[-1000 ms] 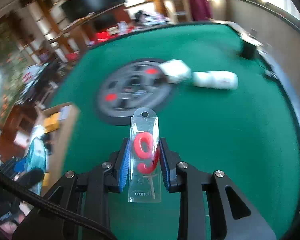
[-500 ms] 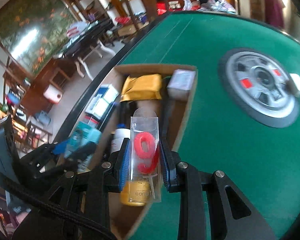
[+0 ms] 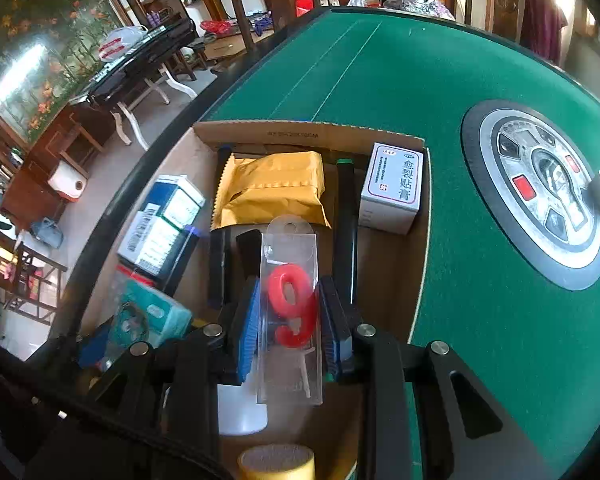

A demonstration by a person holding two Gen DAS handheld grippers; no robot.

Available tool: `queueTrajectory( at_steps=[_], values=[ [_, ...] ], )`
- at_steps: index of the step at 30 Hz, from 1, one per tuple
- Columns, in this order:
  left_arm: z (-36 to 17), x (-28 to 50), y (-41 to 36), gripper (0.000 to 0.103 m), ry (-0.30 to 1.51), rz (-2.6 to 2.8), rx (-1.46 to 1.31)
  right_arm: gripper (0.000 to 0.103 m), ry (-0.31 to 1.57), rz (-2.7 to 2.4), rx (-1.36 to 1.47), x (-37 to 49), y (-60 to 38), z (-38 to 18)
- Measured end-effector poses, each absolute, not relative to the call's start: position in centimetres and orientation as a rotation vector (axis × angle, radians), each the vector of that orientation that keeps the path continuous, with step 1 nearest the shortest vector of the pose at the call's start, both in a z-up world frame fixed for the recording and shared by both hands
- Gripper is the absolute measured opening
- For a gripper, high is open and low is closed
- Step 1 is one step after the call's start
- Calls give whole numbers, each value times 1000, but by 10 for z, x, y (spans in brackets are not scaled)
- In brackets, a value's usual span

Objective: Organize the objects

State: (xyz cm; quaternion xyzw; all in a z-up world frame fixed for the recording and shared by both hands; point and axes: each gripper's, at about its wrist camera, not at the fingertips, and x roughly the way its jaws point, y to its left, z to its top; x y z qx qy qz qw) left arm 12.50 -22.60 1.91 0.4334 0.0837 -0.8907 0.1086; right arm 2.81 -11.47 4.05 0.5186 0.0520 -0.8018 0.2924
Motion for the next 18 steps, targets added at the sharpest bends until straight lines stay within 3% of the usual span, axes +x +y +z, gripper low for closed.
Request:
queueTrajectory(
  at_steps=[10,14,18],
  values=[
    [31,138,-226,55,315,-2656,1176,28,46,-2144,1304,29,-94,52],
    [52,153,-218,63,268,-2665,1033,42,14,-2197,1200,42,-73,74],
    [76,165,-210,72,228,-2650,903,44,7,-2237,1121,57,-57,91]
  ],
)
